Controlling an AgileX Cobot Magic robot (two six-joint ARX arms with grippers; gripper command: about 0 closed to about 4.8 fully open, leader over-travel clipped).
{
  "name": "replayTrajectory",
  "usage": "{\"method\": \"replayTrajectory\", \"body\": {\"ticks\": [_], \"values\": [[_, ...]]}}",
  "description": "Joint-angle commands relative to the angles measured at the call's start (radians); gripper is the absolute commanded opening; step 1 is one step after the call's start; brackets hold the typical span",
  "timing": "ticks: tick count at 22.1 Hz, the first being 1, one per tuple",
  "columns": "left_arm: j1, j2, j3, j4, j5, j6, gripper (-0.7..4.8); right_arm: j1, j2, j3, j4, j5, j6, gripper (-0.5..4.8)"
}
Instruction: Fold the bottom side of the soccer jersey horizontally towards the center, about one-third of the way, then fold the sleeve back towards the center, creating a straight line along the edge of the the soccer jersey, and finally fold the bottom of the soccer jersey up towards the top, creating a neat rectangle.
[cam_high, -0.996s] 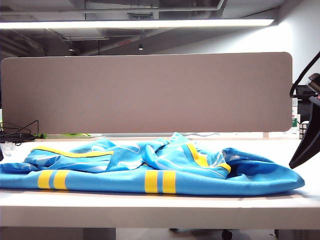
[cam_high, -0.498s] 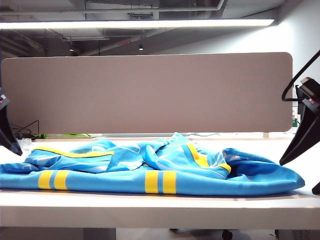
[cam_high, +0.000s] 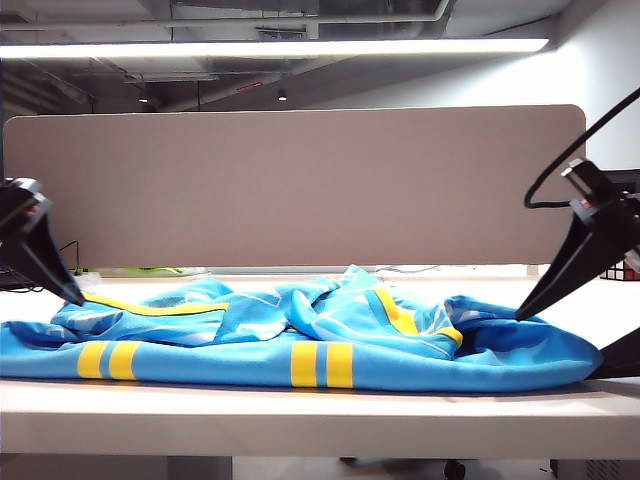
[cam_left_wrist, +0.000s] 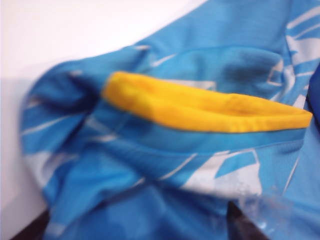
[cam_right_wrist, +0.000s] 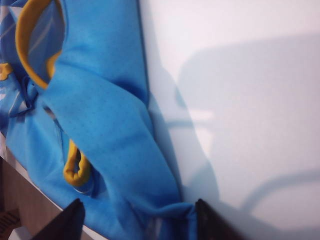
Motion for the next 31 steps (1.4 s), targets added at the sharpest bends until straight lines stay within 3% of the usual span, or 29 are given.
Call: {"method": "replayTrajectory", "body": {"ticks": [1, 4, 5, 8, 10, 18, 23, 25, 31], "values": [[-0.044, 0.039, -0.034, -0.122, -0.079, -0.029, 3.17, 0.014, 0.008, -0.004, -0.017, 0.027, 0.007, 2.69], [-0.07, 0.039, -0.034, -0.109, -0.078, -0.029, 2.0, 0.014, 0.008, -0.004, -0.01, 0.032, 0.007, 1.63], [-0.079, 0.039, -0.034, -0.103, -0.078, -0.029, 1.44, 0.014, 0.008, -0.004, 0.005, 0.034, 0.007, 0.91], [-0.083, 0.038, -0.034, -0.089, -0.075, -0.029, 0.69, 0.014, 0.007, -0.004, 0.035, 0.033, 0.013, 0.12], [-0.082, 0.038, -0.034, -0.095, -0.056, -0.029, -0.03, 0.014, 0.006, -0.003, 0.043, 0.031, 0.014, -0.07], [-0.097, -0.081, -0.035, -0.245, 0.06, -0.055, -0.06, 0.014, -0.11, -0.004, -0.044, -0.058, 0.005, -0.07], [-0.124, -0.25, -0.035, -0.342, 0.027, -0.061, -0.05, 0.014, -0.295, -0.004, -0.217, -0.069, -0.023, -0.07], [-0.129, -0.371, -0.035, -0.386, 0.01, -0.099, -0.06, 0.014, -0.451, -0.004, -0.36, -0.069, -0.054, -0.07], [-0.129, -0.613, -0.035, -0.473, 0.014, -0.157, -0.06, 0.014, -0.75, -0.003, -0.535, -0.06, -0.042, -0.07]]}}
